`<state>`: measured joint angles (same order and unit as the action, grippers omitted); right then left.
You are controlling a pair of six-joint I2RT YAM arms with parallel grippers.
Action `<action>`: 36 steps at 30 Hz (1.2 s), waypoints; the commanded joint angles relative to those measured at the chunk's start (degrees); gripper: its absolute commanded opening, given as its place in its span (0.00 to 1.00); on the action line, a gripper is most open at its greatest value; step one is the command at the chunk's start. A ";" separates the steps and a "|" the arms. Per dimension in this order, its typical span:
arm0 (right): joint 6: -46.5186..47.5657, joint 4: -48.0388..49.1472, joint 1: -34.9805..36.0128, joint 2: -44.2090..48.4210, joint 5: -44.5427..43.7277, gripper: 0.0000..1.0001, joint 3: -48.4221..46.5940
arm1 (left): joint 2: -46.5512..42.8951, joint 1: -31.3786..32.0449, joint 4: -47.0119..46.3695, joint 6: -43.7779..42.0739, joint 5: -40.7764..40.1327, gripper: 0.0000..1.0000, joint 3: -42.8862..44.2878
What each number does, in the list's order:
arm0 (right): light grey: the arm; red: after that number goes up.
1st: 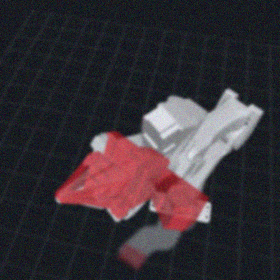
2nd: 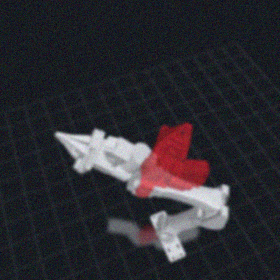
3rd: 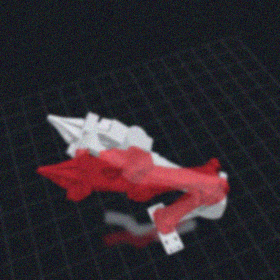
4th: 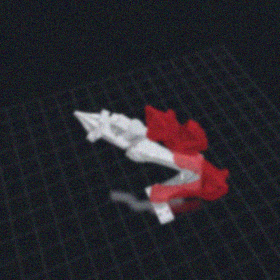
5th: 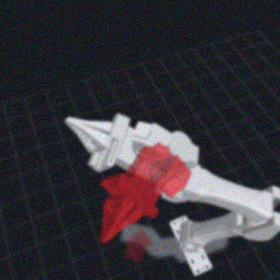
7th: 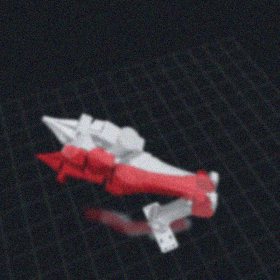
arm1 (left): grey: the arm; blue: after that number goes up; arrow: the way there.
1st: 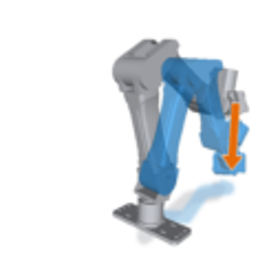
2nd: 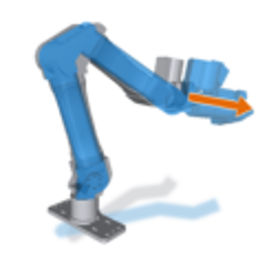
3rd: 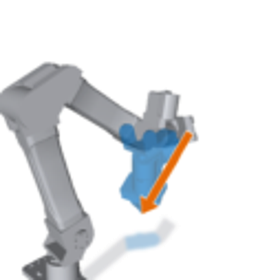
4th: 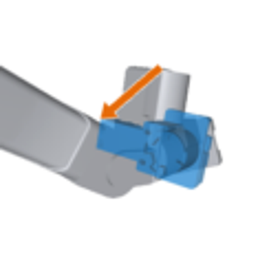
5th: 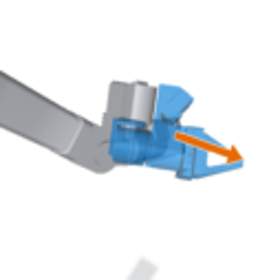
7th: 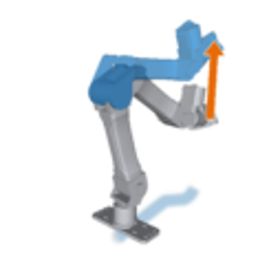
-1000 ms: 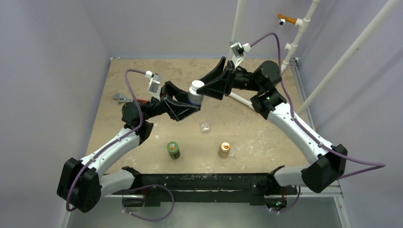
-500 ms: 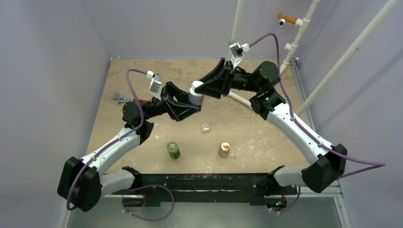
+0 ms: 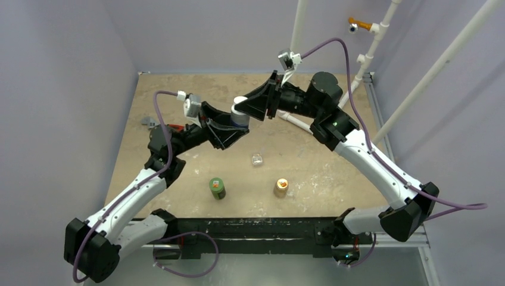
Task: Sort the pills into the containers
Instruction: Screw the lid of the pill bottle onto the pill bottle.
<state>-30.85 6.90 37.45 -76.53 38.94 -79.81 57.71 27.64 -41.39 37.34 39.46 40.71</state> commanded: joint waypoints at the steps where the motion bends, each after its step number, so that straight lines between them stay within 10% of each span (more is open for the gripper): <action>1: 5.10 -12.06 2.71 0.28 -11.26 0.13 -3.94 | -4.45 1.28 17.02 -15.08 -16.97 0.00 5.78; 17: 1.30 -25.79 11.40 -6.55 -44.56 0.16 -13.05 | -2.79 20.15 28.20 -37.09 -54.19 0.00 12.75; 25: 4.25 -24.98 11.26 -7.51 -39.12 0.96 -16.84 | -3.54 17.31 30.45 -33.67 -45.40 0.00 10.94; 36: 2.87 -8.02 -0.85 0.21 -8.01 0.99 -6.13 | -4.40 7.45 27.37 -23.59 -19.07 0.00 7.92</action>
<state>-26.98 -12.86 41.39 -81.01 14.87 -90.21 54.46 37.04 -9.74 9.43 7.92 49.23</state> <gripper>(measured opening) 0.987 0.516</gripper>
